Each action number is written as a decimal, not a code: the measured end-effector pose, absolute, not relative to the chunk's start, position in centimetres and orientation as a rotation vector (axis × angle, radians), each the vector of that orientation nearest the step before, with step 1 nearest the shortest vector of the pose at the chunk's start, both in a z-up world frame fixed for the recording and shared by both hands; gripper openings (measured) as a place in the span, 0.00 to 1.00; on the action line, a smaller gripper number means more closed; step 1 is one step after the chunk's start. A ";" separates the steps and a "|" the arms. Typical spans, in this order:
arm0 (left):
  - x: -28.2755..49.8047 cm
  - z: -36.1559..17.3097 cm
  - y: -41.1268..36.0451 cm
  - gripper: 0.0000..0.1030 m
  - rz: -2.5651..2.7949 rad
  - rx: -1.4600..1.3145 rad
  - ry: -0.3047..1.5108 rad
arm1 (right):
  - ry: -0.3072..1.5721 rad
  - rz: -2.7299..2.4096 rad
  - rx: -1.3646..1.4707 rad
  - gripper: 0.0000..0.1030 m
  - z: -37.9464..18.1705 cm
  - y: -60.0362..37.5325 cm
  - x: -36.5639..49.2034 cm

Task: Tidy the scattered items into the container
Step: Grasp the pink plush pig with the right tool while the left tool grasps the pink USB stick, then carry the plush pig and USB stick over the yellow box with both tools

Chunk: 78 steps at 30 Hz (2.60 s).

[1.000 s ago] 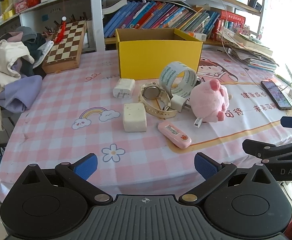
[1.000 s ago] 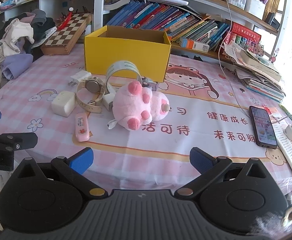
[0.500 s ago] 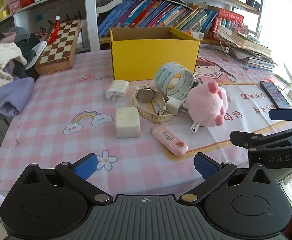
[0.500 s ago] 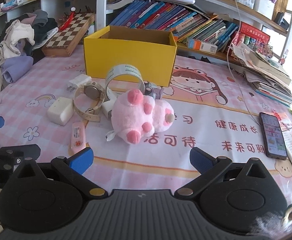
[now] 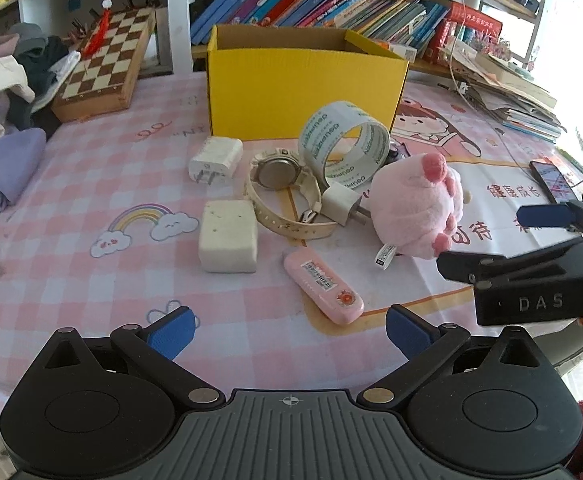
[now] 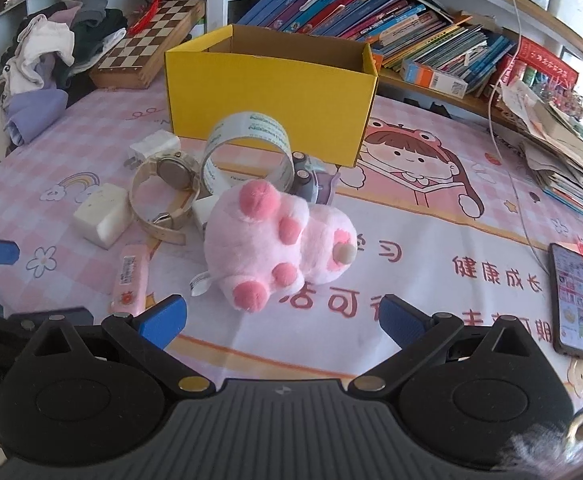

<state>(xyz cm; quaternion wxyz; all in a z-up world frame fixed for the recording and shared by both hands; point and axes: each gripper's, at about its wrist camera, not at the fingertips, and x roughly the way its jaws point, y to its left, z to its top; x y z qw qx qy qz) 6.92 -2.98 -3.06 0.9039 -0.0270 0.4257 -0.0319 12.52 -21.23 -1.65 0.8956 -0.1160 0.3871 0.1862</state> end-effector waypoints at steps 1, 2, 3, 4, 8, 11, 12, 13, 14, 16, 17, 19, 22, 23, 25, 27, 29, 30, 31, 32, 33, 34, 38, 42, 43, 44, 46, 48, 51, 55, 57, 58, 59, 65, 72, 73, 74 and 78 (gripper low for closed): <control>7.2 -3.2 -3.2 0.95 -0.068 -0.053 0.885 | 0.805 0.391 -0.240 1.00 -1.7 -21.3 12.9; 7.4 -3.4 -3.4 0.94 -0.068 -0.050 0.893 | 0.810 0.397 -0.240 1.00 -1.8 -21.4 13.4; 7.7 -3.6 -3.6 0.94 -0.067 -0.049 0.900 | 0.815 0.405 -0.240 1.00 -1.8 -21.4 13.8; 7.9 -3.7 -3.8 0.94 -0.066 -0.050 0.907 | 0.819 0.412 -0.242 1.00 -1.9 -21.4 14.1; 9.0 -4.2 -4.4 0.92 -0.059 -0.054 0.929 | 0.829 0.447 -0.255 1.00 -2.2 -21.5 15.6; 9.7 -4.6 -4.8 0.87 -0.048 -0.059 0.950 | 0.836 0.470 -0.263 1.00 -2.3 -21.5 16.8; 10.0 -4.7 -4.9 0.85 -0.044 -0.062 0.958 | 0.839 0.477 -0.265 1.00 -2.4 -21.5 17.2; 10.2 -4.9 -5.0 0.84 -0.038 -0.067 0.965 | 0.841 0.484 -0.267 1.00 -2.5 -21.5 17.5; 10.4 -5.0 -5.0 0.84 -0.032 -0.073 0.971 | 0.844 0.491 -0.269 1.00 -2.5 -21.5 17.9; 10.8 -5.2 -5.0 0.81 -0.019 -0.082 0.978 | 0.850 0.511 -0.270 1.00 -2.7 -21.5 18.4; 10.9 -5.3 -5.1 0.80 -0.012 -0.084 0.982 | 0.852 0.524 -0.270 1.00 -2.7 -21.5 18.7; 11.3 -5.6 -5.1 0.76 0.000 -0.084 0.990 | 0.850 0.545 -0.273 1.00 -2.7 -21.4 19.1; 11.7 -5.9 -5.2 0.74 0.012 -0.079 0.997 | 0.848 0.574 -0.276 1.00 -2.7 -21.2 19.7; 11.8 -5.9 -5.2 0.74 0.016 -0.072 0.996 | 0.850 0.587 -0.276 1.00 -2.7 -21.2 20.0; 12.1 -5.9 -5.3 0.72 0.024 -0.059 0.992 | 0.860 0.607 -0.275 1.00 -2.9 -21.0 20.3; 12.3 -6.0 -5.4 0.69 0.032 -0.048 0.987 | 0.870 0.624 -0.276 1.00 -3.0 -20.9 20.6; 12.5 -6.0 -5.5 0.61 0.043 -0.035 0.982 | 0.880 0.642 -0.276 1.00 -3.2 -20.8 21.0; 12.6 -5.9 -5.5 0.57 0.048 -0.029 0.979 | 0.883 0.647 -0.274 1.00 -3.2 -20.8 21.1; 12.7 -5.9 -5.5 0.52 0.051 -0.026 0.977 | 0.887 0.652 -0.272 1.00 -3.3 -20.7 21.2; 12.8 -5.9 -5.4 0.50 0.054 -0.025 0.975 | 0.890 0.657 -0.269 1.00 -3.3 -20.7 21.3; 12.9 -5.8 -5.4 0.42 0.056 -0.026 0.973 | 0.893 0.661 -0.266 1.00 -3.3 -20.7 21.5; 13.0 -5.8 -5.3 0.35 0.059 -0.027 0.971 | 0.894 0.664 -0.262 1.00 -3.3 -20.8 21.6; 13.1 -5.7 -4.9 0.23 0.065 -0.040 0.966 | 0.890 0.673 -0.250 0.94 -3.1 -20.8 21.7; 13.0 -5.6 -4.5 0.23 0.062 -0.062 0.961 | 0.877 0.664 -0.249 0.86 -2.9 -20.9 21.6; 13.0 -5.5 -4.4 0.23 0.060 -0.067 0.956 | 0.875 0.662 -0.248 0.84 -2.9 -20.9 21.5; 12.9 -5.4 -4.4 0.23 0.057 -0.071 0.950 | 0.873 0.660 -0.247 0.83 -2.8 -21.0 21.5; 12.8 -5.1 -4.3 0.23 0.049 -0.078 0.935 | 0.865 0.652 -0.240 0.81 -2.6 -21.1 21.3; 12.7 -4.8 -4.2 0.23 0.039 -0.080 0.922 | 0.856 0.643 -0.231 0.80 -2.3 -21.3 21.1; 12.5 -4.6 -4.2 0.23 0.025 -0.078 0.911 | 0.848 0.630 -0.221 0.80 -2.0 -21.4 20.8; 12.1 -4.3 -3.8 0.23 0.010 -0.081 0.897 | 0.850 0.606 -0.216 0.81 -2.0 -21.5 20.1; 11.9 -4.0 -3.6 0.23 -0.003 -0.085 0.885 | 0.848 0.589 -0.207 0.81 -1.8 -21.6 19.7; 11.7 -3.9 -3.5 0.23 -0.010 -0.087 0.878 | 0.847 0.580 -0.202 0.81 -1.7 -21.7 19.5; 11.6 -3.7 -3.4 0.23 -0.017 -0.090 0.870 | 0.846 0.571 -0.196 0.81 -1.7 -21.8 19.3; 10.7 -2.8 -2.6 0.23 -0.057 -0.080 0.828 | 0.830 0.523 -0.173 0.81 -0.8 -21.9 17.9; 9.1 -1.9 -1.6 0.23 -0.101 -0.054 0.792 | 0.809 0.482 -0.181 0.81 -0.1 -20.9 15.5; 8.8 -1.8 -1.4 0.23 -0.107 -0.050 0.787 | 0.806 0.478 -0.181 0.81 0.0 -20.7 15.1; 8.6 -1.7 -1.2 0.23 -0.112 -0.045 0.783 | 0.802 0.474 -0.182 0.81 0.1 -20.5 14.7; 7.4 -1.4 -0.5 0.23 -0.128 -0.036 0.767 | 0.792 0.464 -0.184 0.82 0.3 -19.7 13.1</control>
